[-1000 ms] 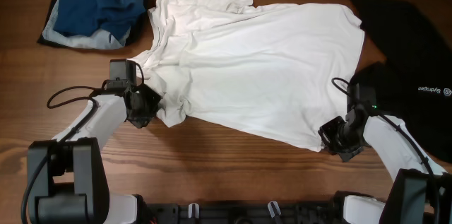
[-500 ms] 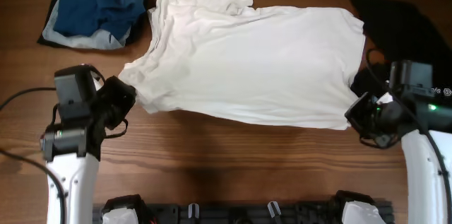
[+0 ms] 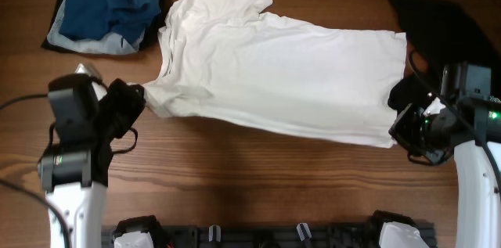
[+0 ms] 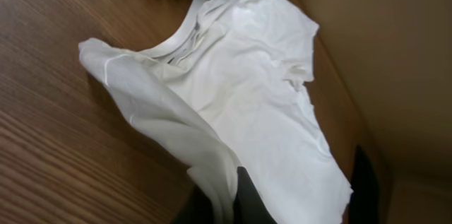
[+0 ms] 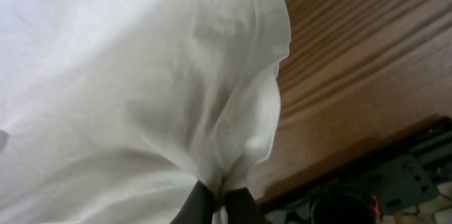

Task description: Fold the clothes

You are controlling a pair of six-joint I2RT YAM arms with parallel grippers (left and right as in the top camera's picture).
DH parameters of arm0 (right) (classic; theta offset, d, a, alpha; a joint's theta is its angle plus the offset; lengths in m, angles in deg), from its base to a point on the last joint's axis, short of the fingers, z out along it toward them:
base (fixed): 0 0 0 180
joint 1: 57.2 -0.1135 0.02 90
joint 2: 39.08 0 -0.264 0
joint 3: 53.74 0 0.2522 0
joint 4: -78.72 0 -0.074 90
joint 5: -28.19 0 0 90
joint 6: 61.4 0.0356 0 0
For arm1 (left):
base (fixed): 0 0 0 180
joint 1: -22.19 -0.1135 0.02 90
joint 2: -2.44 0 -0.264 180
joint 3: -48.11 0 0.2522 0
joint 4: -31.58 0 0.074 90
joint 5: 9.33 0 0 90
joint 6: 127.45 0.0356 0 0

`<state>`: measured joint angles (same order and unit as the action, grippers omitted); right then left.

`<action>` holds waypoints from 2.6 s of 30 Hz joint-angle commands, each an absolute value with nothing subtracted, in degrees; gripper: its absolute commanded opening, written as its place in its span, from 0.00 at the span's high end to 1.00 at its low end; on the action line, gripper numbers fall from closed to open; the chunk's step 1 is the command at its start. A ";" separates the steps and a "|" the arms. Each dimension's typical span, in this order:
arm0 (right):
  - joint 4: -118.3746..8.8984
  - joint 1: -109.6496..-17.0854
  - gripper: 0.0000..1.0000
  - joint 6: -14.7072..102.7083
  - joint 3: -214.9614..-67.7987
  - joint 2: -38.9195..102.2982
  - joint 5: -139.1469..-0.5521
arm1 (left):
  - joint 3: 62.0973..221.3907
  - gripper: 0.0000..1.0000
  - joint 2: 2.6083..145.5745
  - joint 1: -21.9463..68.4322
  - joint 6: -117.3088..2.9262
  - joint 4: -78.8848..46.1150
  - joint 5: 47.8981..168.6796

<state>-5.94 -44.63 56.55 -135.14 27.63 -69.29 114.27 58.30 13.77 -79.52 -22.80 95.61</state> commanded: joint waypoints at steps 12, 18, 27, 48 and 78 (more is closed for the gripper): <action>-26.42 -44.32 0.96 55.76 -124.93 44.97 -66.19 | 115.08 0.96 92.03 24.98 -76.68 11.69 92.03; -36.67 -44.32 0.96 55.76 -124.93 51.81 -66.01 | 115.08 0.96 95.02 26.27 -76.68 17.18 85.27; -46.05 -44.32 0.96 55.76 -125.02 54.26 -66.04 | 115.08 0.96 96.16 26.27 -76.68 22.03 80.77; -51.97 -44.34 0.09 55.06 -125.00 54.34 -66.06 | 115.08 0.00 102.65 26.27 -76.17 25.94 80.60; -17.57 -44.65 0.01 37.64 -164.01 54.37 -69.27 | 191.75 0.00 147.43 39.10 -25.31 -3.59 80.79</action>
<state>-17.68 -44.63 38.73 -164.71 53.49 -68.42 189.11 143.85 36.87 -29.47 -9.10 83.50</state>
